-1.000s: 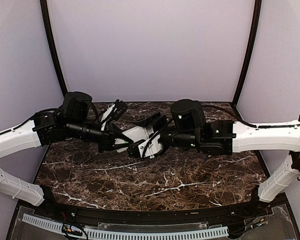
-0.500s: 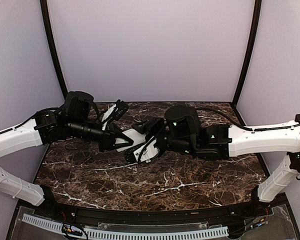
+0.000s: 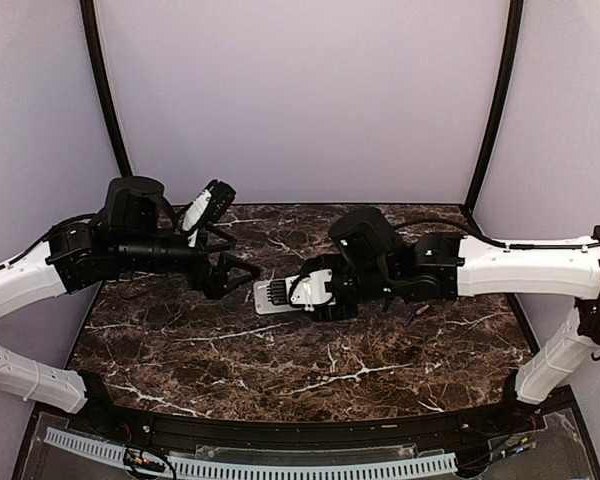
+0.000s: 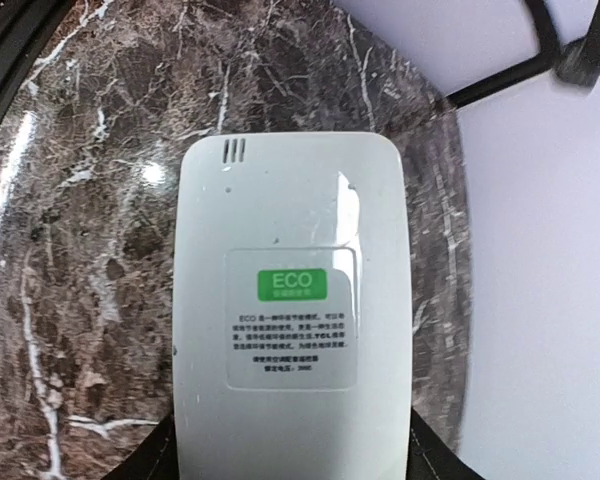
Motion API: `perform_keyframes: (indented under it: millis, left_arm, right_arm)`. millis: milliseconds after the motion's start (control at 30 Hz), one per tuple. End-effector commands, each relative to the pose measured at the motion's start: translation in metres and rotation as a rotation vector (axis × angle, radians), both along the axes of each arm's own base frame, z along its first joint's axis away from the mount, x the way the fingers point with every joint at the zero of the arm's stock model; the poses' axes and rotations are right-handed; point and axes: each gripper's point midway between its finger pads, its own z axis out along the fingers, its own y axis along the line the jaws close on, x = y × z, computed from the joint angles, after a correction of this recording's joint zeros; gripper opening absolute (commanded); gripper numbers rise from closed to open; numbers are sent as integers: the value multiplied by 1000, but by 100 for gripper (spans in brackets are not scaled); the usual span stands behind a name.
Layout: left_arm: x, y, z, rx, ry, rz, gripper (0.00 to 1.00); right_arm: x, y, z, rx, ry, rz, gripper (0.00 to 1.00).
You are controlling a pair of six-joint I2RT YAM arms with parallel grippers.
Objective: Load the batteries into the remote control
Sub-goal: Pass from the left arm to the right, then place the remote control without the battery cover at the center of the board.
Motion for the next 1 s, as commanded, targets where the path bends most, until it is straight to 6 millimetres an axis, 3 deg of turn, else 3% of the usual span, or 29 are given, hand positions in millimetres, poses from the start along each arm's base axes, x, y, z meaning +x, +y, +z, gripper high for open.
perform_keyframes:
  millis: [0, 167, 400, 667, 867, 967]
  left_arm:
    - [16, 27, 22, -13, -136, 149, 99]
    - [30, 45, 19, 39, -158, 272, 99]
    - [25, 47, 8, 54, -132, 261, 99]
    - [24, 52, 3, 82, -147, 259, 99]
    - [23, 54, 2, 88, -146, 262, 99]
    - [23, 54, 1, 89, -145, 264, 99]
  right_arm:
    - [-31, -20, -70, -20, 491, -121, 20]
    - [-24, -31, -124, -79, 622, -245, 21]
    - [-23, -34, -180, -166, 710, -315, 22]
    - [-30, -32, -206, -209, 726, -244, 33]
    - [-35, -32, -216, -263, 756, -225, 60]
    - [-33, -34, -219, -290, 741, -226, 69]
